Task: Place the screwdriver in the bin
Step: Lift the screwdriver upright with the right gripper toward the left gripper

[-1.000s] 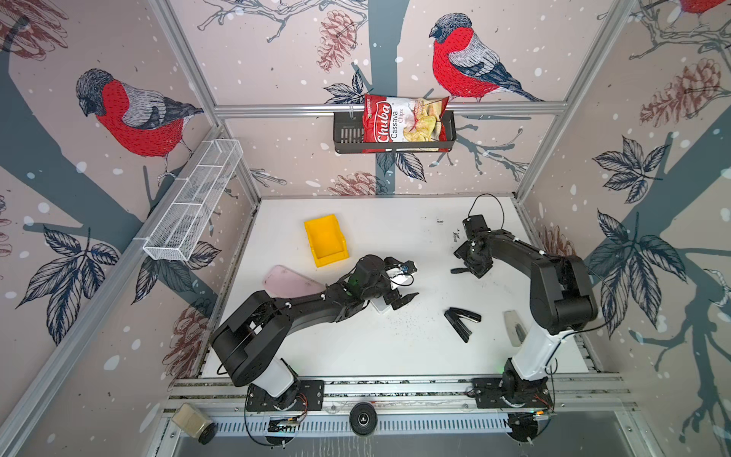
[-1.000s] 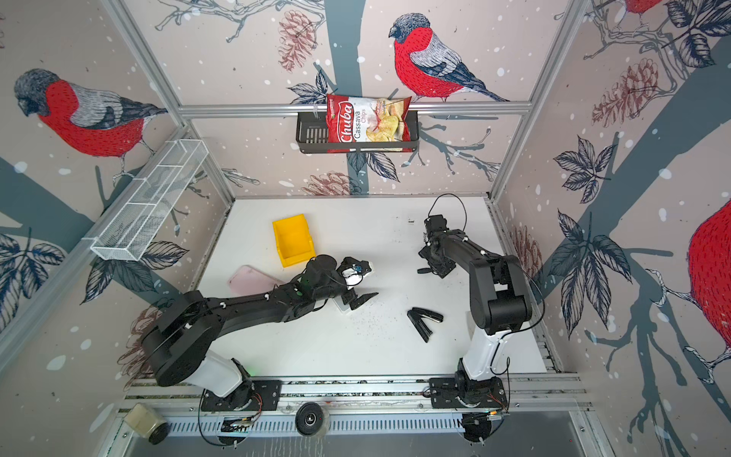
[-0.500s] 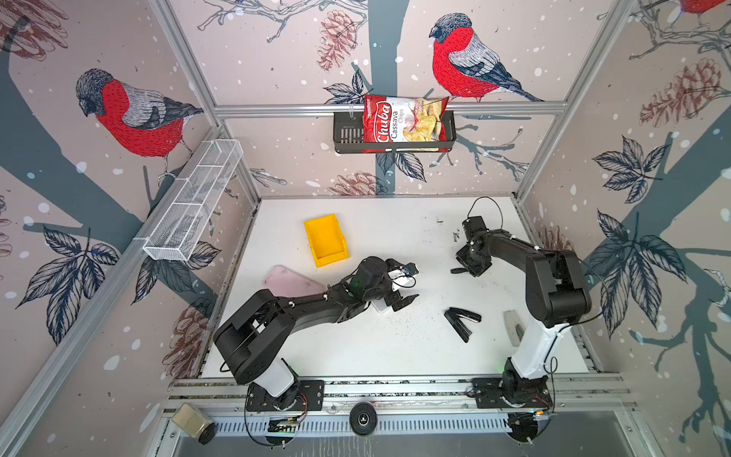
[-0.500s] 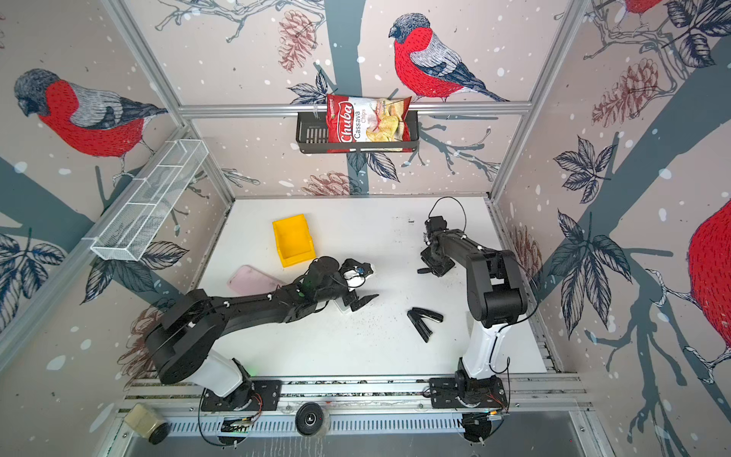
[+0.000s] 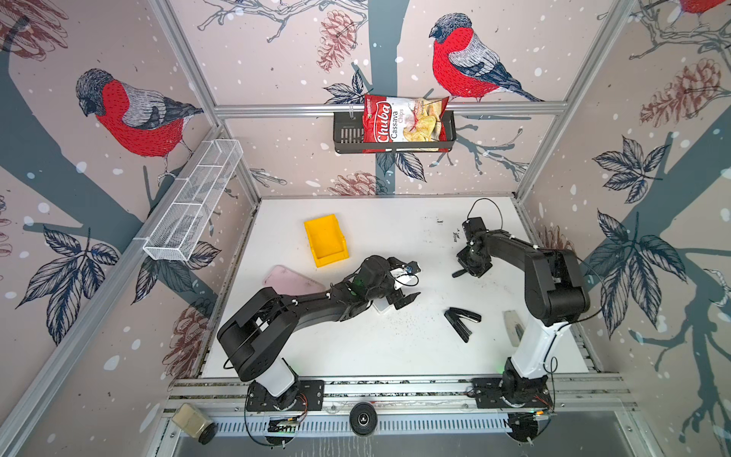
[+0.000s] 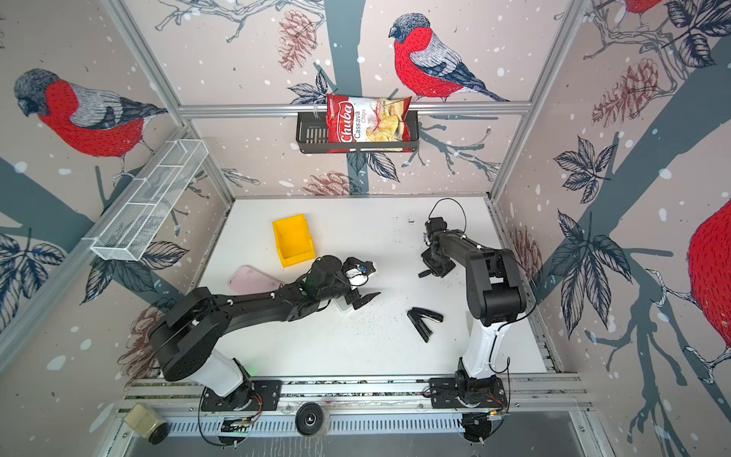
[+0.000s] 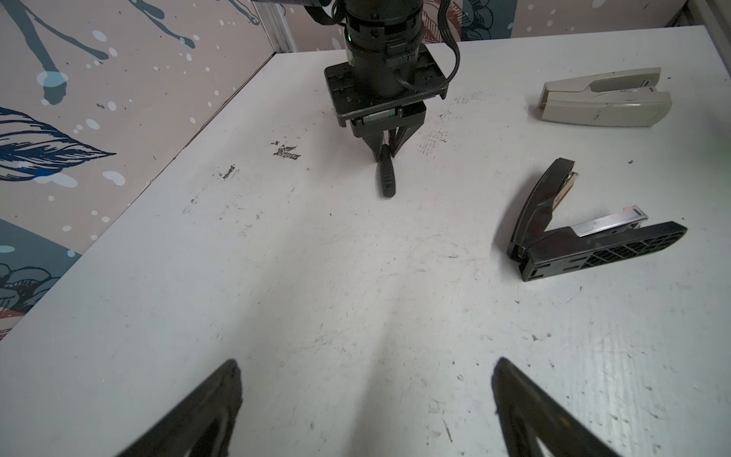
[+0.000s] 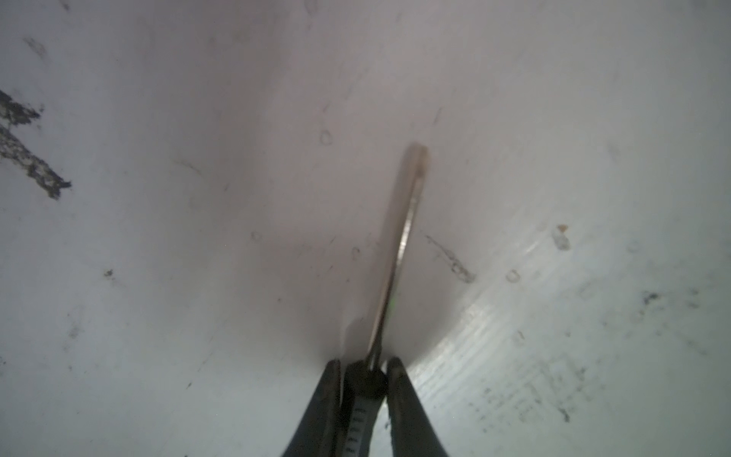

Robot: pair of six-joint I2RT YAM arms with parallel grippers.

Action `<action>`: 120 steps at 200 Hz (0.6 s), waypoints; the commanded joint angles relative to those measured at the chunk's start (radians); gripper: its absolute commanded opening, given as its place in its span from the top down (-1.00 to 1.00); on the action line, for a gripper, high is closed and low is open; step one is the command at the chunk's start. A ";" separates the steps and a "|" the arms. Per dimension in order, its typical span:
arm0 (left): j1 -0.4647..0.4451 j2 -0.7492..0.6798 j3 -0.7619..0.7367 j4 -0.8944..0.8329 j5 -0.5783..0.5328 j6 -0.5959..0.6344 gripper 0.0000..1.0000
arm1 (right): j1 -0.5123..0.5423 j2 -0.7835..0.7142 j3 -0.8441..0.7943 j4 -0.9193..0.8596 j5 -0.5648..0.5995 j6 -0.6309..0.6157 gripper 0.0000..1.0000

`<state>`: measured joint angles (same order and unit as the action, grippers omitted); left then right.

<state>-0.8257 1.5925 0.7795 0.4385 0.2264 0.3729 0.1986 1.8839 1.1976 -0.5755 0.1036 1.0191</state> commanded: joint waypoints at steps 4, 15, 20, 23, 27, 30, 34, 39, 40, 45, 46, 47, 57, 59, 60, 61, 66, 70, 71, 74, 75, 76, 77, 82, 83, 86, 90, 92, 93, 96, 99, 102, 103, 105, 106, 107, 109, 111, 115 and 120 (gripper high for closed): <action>-0.004 0.001 0.004 0.021 -0.015 -0.010 -0.94 | -0.004 0.002 -0.018 0.003 -0.018 -0.009 0.60; -0.005 0.004 0.004 0.022 -0.017 -0.010 -0.94 | -0.004 -0.004 -0.025 0.012 -0.019 -0.018 0.61; -0.006 0.005 0.007 0.019 -0.019 -0.010 -0.94 | -0.005 -0.007 -0.027 0.014 -0.018 -0.021 0.66; -0.006 0.007 0.008 0.018 -0.020 -0.010 -0.94 | -0.005 -0.008 -0.029 0.016 -0.018 -0.023 0.67; -0.006 0.008 0.009 0.018 -0.022 -0.010 -0.94 | -0.005 -0.010 -0.030 0.018 -0.018 -0.026 0.68; -0.007 0.009 0.012 0.017 -0.023 -0.010 -0.94 | -0.005 -0.012 -0.030 0.019 -0.019 -0.027 0.69; -0.007 0.010 0.014 0.016 -0.024 -0.009 -0.94 | -0.005 -0.014 -0.032 0.020 -0.017 -0.029 0.73; -0.007 0.012 0.017 0.015 -0.025 -0.009 -0.94 | -0.005 -0.016 -0.032 0.022 -0.017 -0.031 0.75; -0.007 0.013 0.017 0.014 -0.025 -0.009 -0.94 | -0.005 -0.017 -0.033 0.022 -0.016 -0.031 0.75; -0.007 0.013 0.020 0.016 -0.025 -0.009 -0.94 | -0.006 -0.020 -0.033 0.025 -0.017 -0.033 0.80; -0.007 0.013 0.021 0.016 -0.025 -0.008 -0.94 | -0.005 -0.022 -0.034 0.025 -0.017 -0.034 0.81; -0.008 0.014 0.022 0.016 -0.025 -0.009 -0.94 | -0.005 -0.023 -0.034 0.025 -0.017 -0.035 0.81; -0.009 0.017 0.027 0.016 -0.025 -0.010 -0.94 | -0.006 -0.031 -0.036 0.031 -0.017 -0.037 0.83; -0.009 0.018 0.027 0.017 -0.025 -0.010 -0.94 | -0.006 -0.033 -0.036 0.033 -0.017 -0.039 0.84; -0.009 0.018 0.027 0.017 -0.025 -0.010 -0.94 | -0.006 -0.033 -0.036 0.033 -0.017 -0.039 0.84; -0.009 0.018 0.028 0.017 -0.025 -0.010 -0.94 | -0.006 -0.034 -0.036 0.034 -0.016 -0.040 0.87; -0.009 0.019 0.028 0.019 -0.026 -0.013 -0.94 | -0.004 -0.040 -0.039 0.041 -0.018 -0.047 0.90; -0.009 0.019 0.030 0.019 -0.027 -0.015 -0.94 | -0.004 -0.045 -0.041 0.045 -0.019 -0.049 0.91; -0.009 0.020 0.030 0.020 -0.027 -0.015 -0.94 | -0.004 -0.048 -0.041 0.045 -0.018 -0.050 0.91; -0.009 0.020 0.030 0.022 -0.029 -0.018 -0.94 | -0.004 -0.052 -0.041 0.047 -0.018 -0.052 0.91; -0.009 0.020 0.029 0.022 -0.030 -0.018 -0.94 | -0.004 -0.053 -0.042 0.048 -0.017 -0.053 0.91; -0.009 0.020 0.031 0.022 -0.030 -0.018 -0.94 | -0.004 -0.054 -0.042 0.048 -0.016 -0.054 0.91; -0.009 0.021 0.032 0.022 -0.030 -0.019 -0.94 | -0.004 -0.056 -0.042 0.049 -0.016 -0.055 0.91; -0.008 0.021 0.032 0.024 -0.033 -0.022 -0.94 | -0.003 -0.065 -0.045 0.054 -0.013 -0.059 0.92; -0.009 0.021 0.031 0.024 -0.034 -0.023 -0.94 | -0.004 -0.066 -0.046 0.055 -0.013 -0.060 0.92; -0.010 0.022 0.032 0.025 -0.037 -0.027 -0.94 | -0.002 -0.071 -0.048 0.057 -0.012 -0.062 0.92; -0.010 0.023 0.033 0.026 -0.041 -0.031 -0.94 | -0.003 -0.078 -0.050 0.059 -0.008 -0.065 0.93; -0.010 0.022 0.033 0.026 -0.043 -0.032 -0.94 | -0.002 -0.081 -0.050 0.059 -0.007 -0.066 0.93; -0.010 0.023 0.033 0.027 -0.043 -0.033 -0.94 | -0.002 -0.084 -0.051 0.060 -0.007 -0.066 0.93; -0.010 0.023 0.033 0.028 -0.046 -0.036 -0.94 | -0.002 -0.087 -0.052 0.060 -0.004 -0.068 0.96; -0.010 0.023 0.033 0.030 -0.049 -0.039 -0.94 | -0.004 -0.094 -0.054 0.062 -0.002 -0.071 0.98; -0.010 0.023 0.033 0.030 -0.052 -0.042 -0.94 | -0.004 -0.102 -0.055 0.063 -0.002 -0.074 0.99; -0.010 0.023 0.033 0.031 -0.053 -0.043 -0.94 | -0.003 -0.104 -0.056 0.065 -0.001 -0.076 0.99; -0.010 0.022 0.032 0.032 -0.055 -0.046 -0.94 | -0.003 -0.107 -0.058 0.069 -0.001 -0.079 0.99; -0.010 0.022 0.033 0.034 -0.056 -0.048 -0.94 | -0.002 -0.110 -0.058 0.070 -0.001 -0.080 0.99; -0.010 0.022 0.032 0.035 -0.057 -0.048 -0.94 | -0.002 -0.112 -0.059 0.071 -0.001 -0.083 0.99; -0.010 0.022 0.031 0.036 -0.059 -0.052 -0.94 | -0.002 -0.116 -0.060 0.074 0.000 -0.085 0.99; -0.010 0.022 0.031 0.038 -0.062 -0.054 -0.94 | -0.002 -0.121 -0.062 0.077 -0.001 -0.087 0.99; -0.010 0.020 0.029 0.045 -0.069 -0.063 -0.94 | -0.002 -0.130 -0.066 0.082 0.000 -0.092 0.99; -0.010 0.020 0.028 0.054 -0.076 -0.076 -0.94 | -0.002 -0.144 -0.072 0.092 0.001 -0.098 1.00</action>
<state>-0.8333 1.6127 0.8047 0.4408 0.1825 0.3481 0.1955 1.7844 1.1408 -0.5205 0.0875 0.9634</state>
